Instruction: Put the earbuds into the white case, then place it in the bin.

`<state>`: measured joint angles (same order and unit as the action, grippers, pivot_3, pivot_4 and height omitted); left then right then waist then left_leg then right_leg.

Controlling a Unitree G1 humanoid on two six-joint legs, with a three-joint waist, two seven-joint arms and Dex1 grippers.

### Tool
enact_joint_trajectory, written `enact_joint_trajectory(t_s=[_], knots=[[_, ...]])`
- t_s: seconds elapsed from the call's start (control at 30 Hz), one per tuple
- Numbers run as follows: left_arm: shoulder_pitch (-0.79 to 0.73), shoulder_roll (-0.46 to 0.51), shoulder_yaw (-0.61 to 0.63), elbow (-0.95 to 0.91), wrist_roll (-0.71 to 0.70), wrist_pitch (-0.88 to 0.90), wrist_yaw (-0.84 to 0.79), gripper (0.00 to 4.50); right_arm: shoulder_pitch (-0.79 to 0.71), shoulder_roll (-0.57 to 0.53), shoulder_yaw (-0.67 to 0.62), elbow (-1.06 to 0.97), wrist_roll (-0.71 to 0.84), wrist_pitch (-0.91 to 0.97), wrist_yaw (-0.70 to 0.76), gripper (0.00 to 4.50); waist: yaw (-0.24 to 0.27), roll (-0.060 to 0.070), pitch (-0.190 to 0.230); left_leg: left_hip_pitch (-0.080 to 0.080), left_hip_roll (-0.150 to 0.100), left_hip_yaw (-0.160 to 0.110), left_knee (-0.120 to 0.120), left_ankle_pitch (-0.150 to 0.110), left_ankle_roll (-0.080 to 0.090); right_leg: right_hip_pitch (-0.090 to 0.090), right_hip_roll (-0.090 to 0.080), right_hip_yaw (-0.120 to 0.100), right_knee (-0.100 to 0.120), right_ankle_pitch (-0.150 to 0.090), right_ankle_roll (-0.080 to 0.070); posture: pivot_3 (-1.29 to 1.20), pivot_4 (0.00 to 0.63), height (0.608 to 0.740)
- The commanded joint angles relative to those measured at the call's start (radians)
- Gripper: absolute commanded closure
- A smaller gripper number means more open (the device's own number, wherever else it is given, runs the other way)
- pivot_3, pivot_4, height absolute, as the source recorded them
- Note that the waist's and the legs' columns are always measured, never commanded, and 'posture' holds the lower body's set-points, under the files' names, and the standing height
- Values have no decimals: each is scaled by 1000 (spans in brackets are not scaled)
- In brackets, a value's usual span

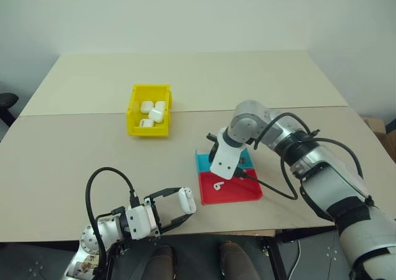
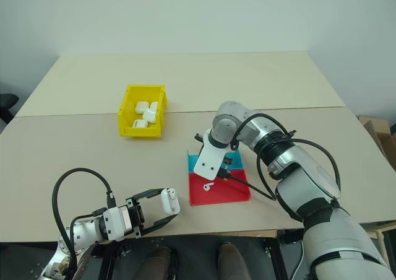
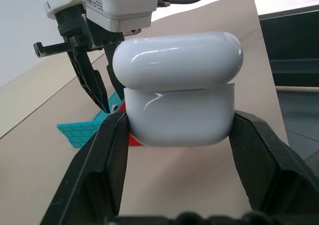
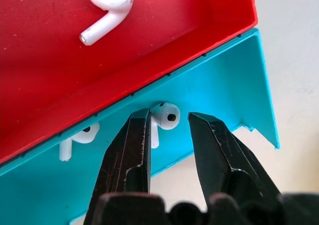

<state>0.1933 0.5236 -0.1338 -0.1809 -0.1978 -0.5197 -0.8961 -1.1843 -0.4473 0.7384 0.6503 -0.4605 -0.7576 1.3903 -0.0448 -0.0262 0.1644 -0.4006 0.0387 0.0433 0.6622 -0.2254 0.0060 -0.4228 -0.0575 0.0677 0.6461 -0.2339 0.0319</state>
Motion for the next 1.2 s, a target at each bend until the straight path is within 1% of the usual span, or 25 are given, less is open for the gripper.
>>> enact_joint_trajectory(t_s=[0.03, 0.8, 1.17, 1.2], knots=[[9, 6, 0, -13, -2, -27, 9, 1761, -21, 5, 3, 20, -32, -26, -31, 2964, 0, 0, 0, 0, 0, 0, 0, 0, 0, 0, 0, 0, 0, 0, 0, 0, 150, 740], [21, 7, -2, -16, 15, -34, 22, 1761, -15, 26, 12, 39, -69, -15, -33, 2964, 0, 0, 0, 1, 0, 0, 0, 0, 0, 1, 0, 0, 0, 0, 0, 0, 150, 740], [14, 6, -4, -2, 20, -47, 18, 1761, -11, 19, 16, 38, -76, -34, -21, 2964, 0, 0, 0, 1, 0, 0, 0, 0, 0, 1, 0, 0, 0, 0, 0, 0, 150, 740], [13, 6, -5, -1, 22, -46, 19, 1761, -10, 19, 15, 37, -75, -35, -20, 3147, 0, 0, 0, 1, 0, 0, 0, 0, 0, 1, 0, 0, 0, 0, 0, 0, 150, 740]])
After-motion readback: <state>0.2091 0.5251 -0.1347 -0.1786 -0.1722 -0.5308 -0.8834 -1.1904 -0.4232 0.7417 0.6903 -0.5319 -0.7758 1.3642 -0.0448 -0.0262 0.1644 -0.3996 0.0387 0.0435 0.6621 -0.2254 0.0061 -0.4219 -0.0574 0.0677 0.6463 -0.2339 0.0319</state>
